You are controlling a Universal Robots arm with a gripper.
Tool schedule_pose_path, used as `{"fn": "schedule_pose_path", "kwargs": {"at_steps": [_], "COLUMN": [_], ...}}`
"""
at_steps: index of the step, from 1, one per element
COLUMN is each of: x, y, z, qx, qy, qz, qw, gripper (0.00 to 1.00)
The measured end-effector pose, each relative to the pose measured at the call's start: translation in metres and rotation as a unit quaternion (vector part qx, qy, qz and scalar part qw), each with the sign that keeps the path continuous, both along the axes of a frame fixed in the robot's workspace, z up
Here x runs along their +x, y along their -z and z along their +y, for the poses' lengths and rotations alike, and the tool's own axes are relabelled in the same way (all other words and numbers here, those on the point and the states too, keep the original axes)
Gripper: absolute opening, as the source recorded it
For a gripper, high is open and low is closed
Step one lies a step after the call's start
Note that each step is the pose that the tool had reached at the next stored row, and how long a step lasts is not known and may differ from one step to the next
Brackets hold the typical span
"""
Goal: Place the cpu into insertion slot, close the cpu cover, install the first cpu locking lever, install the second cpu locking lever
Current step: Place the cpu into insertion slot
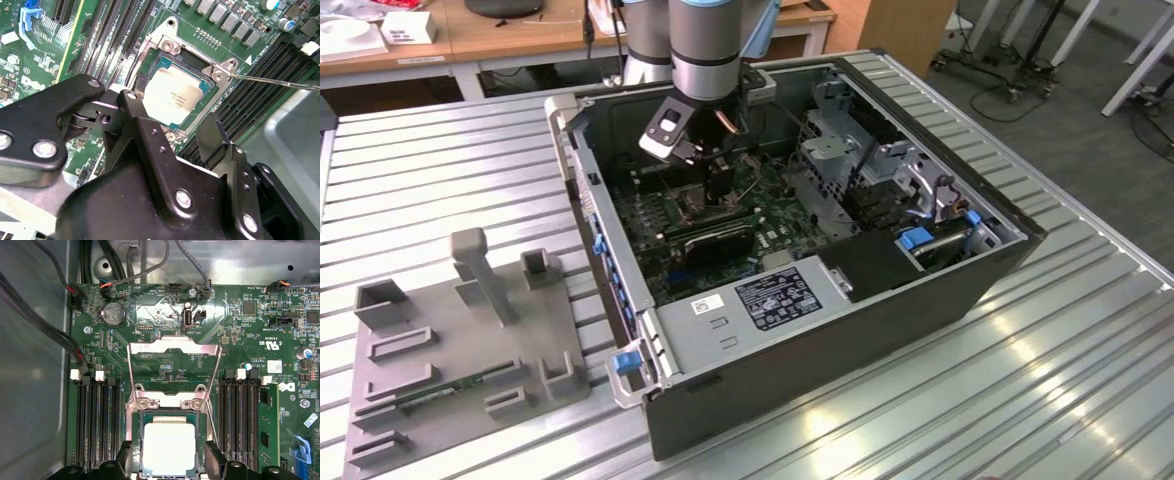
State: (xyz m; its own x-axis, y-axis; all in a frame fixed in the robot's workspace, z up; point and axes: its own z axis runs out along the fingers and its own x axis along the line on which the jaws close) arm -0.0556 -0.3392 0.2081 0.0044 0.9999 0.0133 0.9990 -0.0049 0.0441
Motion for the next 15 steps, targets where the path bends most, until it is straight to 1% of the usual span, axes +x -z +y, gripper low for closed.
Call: {"fn": "schedule_pose_path", "kwargs": {"at_steps": [2, 3, 4, 6, 7, 9, 10, 11, 12, 15], "x": [0.0, 0.0, 0.0, 0.0, 0.0, 0.0, 0.0, 0.0, 0.0, 0.0], "y": [0.0, 0.0, 0.0, 0.0, 0.0, 0.0, 0.0, 0.0, 0.0, 0.0], "z": [0.0, 0.0, 0.0, 0.0, 0.0, 0.0, 0.0, 0.0, 0.0, 0.0], "qx": [0.0, 0.0, 0.0, 0.0, 0.0, 0.0, 0.0, 0.0, 0.0, 0.0], "qy": [0.0, 0.0, 0.0, 0.0, 0.0, 0.0, 0.0, 0.0, 0.0, 0.0], "qz": [0.0, 0.0001, 0.0001, 0.0001, 0.0001, 0.0001, 0.0002, 0.0002, 0.0002, 0.0003], "qw": [1.0, 1.0, 1.0, 1.0, 1.0, 1.0, 1.0, 1.0, 1.0, 1.0], "gripper": [0.65, 0.6, 0.6, 0.47, 0.47, 0.36, 0.36, 0.3, 0.3, 0.12]}}
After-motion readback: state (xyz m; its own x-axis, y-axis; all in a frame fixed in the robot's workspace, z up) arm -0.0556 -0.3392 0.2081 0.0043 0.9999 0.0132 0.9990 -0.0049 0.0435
